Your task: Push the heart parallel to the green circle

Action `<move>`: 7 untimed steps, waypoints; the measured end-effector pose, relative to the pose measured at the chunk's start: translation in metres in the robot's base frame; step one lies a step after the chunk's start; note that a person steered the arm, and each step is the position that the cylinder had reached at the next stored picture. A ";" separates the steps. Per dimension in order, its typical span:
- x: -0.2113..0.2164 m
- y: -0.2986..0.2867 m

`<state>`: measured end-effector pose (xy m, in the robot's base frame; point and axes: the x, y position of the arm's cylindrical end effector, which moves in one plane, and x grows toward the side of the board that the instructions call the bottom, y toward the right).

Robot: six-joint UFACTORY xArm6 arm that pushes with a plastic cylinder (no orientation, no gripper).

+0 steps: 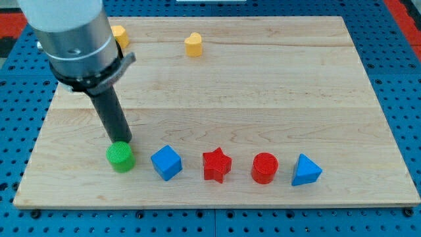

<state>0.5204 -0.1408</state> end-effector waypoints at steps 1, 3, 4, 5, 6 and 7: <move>0.005 -0.002; -0.081 0.048; -0.158 0.156; -0.240 0.197; -0.259 0.124; -0.235 0.033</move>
<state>0.2858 -0.1076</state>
